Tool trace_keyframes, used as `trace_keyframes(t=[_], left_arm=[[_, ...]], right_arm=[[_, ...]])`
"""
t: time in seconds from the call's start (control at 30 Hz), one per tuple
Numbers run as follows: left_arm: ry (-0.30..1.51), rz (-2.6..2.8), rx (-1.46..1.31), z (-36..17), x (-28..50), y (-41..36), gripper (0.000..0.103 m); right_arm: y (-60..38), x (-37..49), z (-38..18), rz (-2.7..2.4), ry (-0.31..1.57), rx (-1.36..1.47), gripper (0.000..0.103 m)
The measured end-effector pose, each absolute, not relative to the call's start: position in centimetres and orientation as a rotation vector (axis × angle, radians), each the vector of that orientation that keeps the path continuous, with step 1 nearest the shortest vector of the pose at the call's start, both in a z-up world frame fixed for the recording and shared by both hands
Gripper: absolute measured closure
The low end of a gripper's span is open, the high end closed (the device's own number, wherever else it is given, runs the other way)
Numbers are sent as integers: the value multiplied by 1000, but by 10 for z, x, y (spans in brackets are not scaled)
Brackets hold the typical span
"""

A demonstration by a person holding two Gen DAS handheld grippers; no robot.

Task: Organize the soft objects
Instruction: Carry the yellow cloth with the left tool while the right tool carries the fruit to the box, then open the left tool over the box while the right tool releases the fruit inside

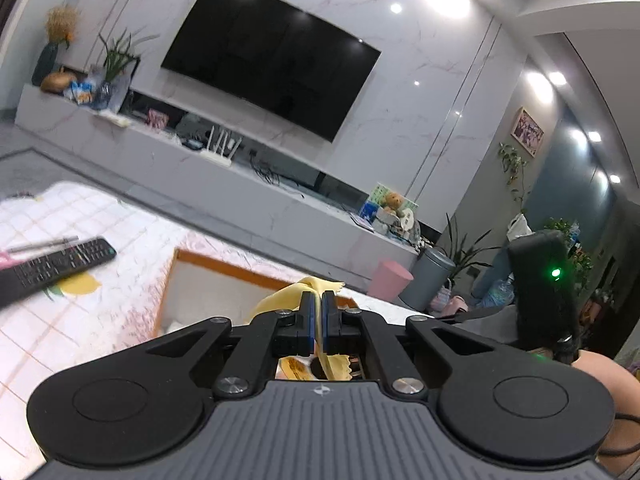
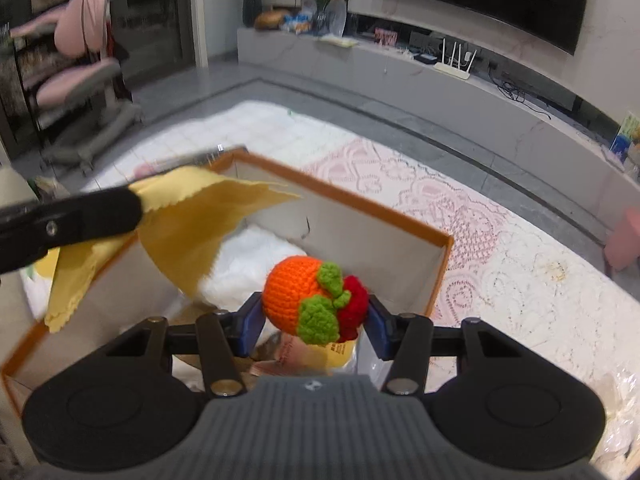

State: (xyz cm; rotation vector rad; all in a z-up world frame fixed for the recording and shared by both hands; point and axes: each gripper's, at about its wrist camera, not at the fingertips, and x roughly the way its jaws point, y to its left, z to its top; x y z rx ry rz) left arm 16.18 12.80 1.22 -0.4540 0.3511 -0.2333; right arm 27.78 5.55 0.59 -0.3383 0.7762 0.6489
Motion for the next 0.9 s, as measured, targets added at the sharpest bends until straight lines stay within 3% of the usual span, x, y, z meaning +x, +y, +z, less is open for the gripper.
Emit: trace_keyframes(t=[0.13, 0.2, 0.23, 0.3, 0.43, 0.47, 0.5, 0.63, 0.9], left_arm=[[393, -227, -462, 5, 157, 139, 99], [418, -194, -443, 5, 156, 139, 91], [424, -179, -434, 4, 152, 139, 85], [430, -172, -441, 5, 150, 140, 49], [445, -158, -460, 12, 146, 140, 28], [444, -157, -460, 15, 145, 139, 16], [443, -154, -462, 17, 144, 137, 13], [478, -149, -427, 25, 144, 130, 4], [433, -94, -359, 37, 132, 130, 3]], right_arm=[[70, 280, -6, 636, 777, -416, 51], [76, 280, -11, 607, 756, -484, 51], [78, 280, -13, 587, 746, -512, 51], [78, 281, -15, 564, 743, -545, 51], [76, 284, -17, 549, 756, -557, 50], [75, 284, -17, 541, 753, -567, 50], [76, 284, -16, 535, 753, -575, 50], [74, 285, -12, 526, 757, -576, 50], [81, 288, -13, 507, 762, -581, 50]])
